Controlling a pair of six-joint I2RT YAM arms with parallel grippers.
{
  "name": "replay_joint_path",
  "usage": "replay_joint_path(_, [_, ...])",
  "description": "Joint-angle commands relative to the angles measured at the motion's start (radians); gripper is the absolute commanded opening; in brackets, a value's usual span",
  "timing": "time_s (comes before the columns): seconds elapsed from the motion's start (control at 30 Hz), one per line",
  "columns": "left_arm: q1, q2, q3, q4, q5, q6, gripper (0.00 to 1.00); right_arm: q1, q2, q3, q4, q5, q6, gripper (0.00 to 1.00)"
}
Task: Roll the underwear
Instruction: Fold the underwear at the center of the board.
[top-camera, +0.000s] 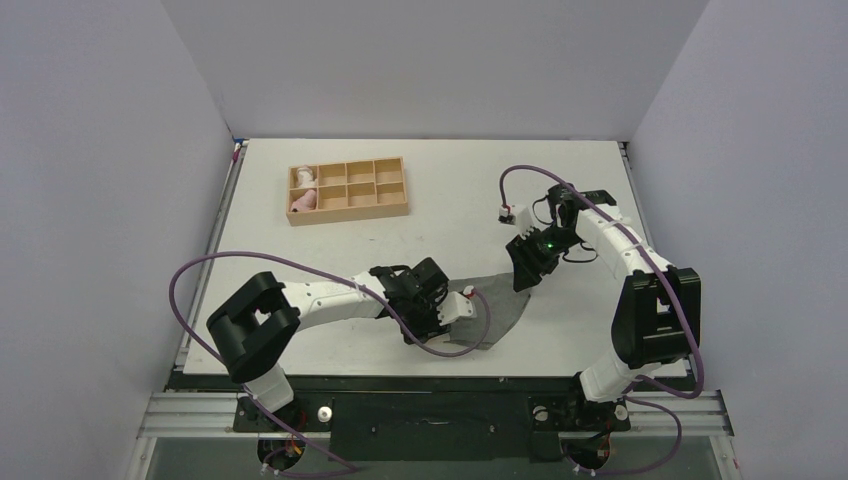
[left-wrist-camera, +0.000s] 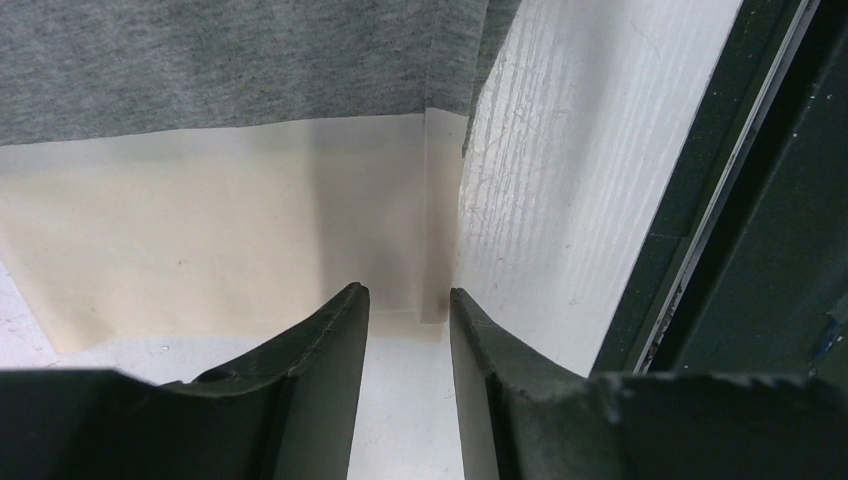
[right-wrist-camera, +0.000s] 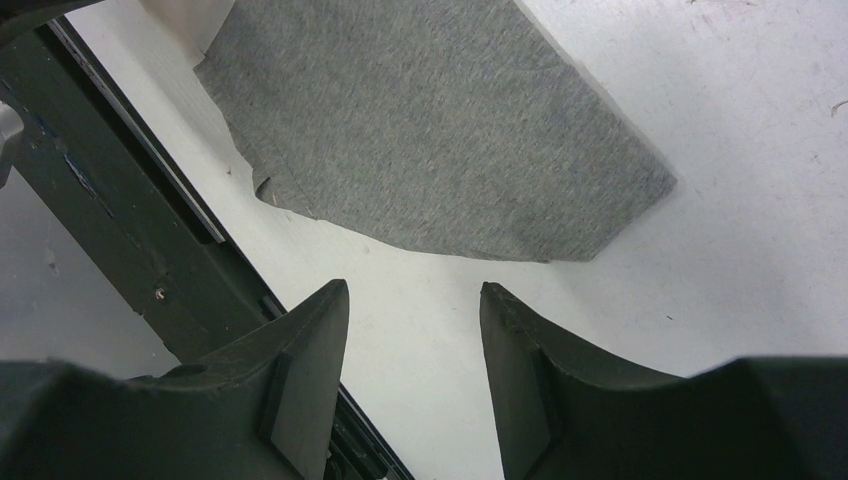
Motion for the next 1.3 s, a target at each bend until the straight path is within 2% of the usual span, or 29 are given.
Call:
replay_joint_path(0.0, [-0.003,0.0,-0.008,0.015,0.011,0.006,0.34,0.001,0.009,-0.009,0.01,-0.006,-0.017,0.48])
replay_joint_path(0.2, [-0.004,0.014,-0.008,0.013,0.014,0.01,0.3,0.001,0.011,-0.008,0.011,-0.005,-0.017,0.48])
replay_joint_path(0.53, [-0.004,0.025,0.008,-0.005,0.037,0.015,0.0,0.001,0.009,-0.01,0.01,-0.002,-0.017,0.48])
replay_joint_path(1.27, [-0.004,-0.065,0.097,-0.141,-0.008,0.067,0.0,0.001,0.025,-0.01,0.008,0.004,-0.02,0.48])
